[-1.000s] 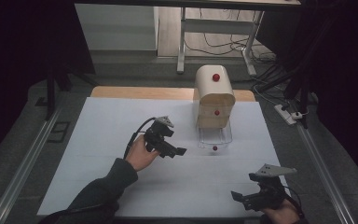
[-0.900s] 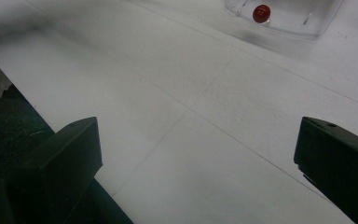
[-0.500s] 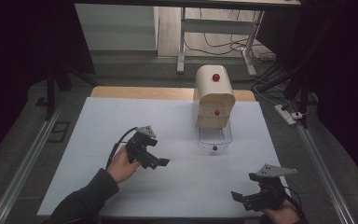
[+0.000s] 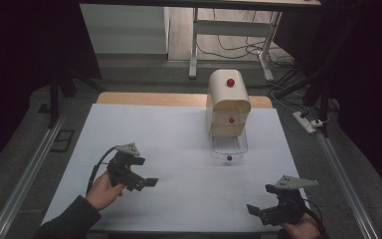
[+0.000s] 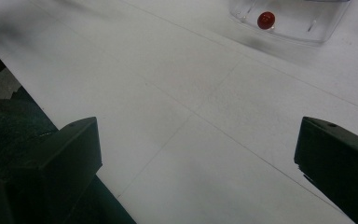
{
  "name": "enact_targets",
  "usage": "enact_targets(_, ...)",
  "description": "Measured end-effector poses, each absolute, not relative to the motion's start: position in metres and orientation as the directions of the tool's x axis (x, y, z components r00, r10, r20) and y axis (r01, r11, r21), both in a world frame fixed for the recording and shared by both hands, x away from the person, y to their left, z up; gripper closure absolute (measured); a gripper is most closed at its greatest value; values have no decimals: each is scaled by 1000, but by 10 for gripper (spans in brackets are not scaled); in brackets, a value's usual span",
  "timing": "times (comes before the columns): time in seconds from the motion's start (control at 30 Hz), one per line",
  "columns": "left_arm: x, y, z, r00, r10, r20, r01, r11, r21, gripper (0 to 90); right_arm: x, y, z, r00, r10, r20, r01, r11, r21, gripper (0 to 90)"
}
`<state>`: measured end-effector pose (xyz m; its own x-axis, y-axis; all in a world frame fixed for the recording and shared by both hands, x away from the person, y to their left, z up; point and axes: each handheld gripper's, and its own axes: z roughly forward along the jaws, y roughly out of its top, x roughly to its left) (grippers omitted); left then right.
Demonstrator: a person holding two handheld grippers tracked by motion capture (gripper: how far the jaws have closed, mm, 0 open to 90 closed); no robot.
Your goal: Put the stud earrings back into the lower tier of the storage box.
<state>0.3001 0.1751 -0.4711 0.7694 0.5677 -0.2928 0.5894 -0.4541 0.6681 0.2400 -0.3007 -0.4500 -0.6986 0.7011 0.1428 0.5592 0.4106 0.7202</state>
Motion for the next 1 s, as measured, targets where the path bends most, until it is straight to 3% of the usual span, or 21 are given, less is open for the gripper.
enact_targets(1.0,214,267,-480,613,711,-343,667,-234,707,0,241,-299,-451,-692,709,136,568,417,710,0)
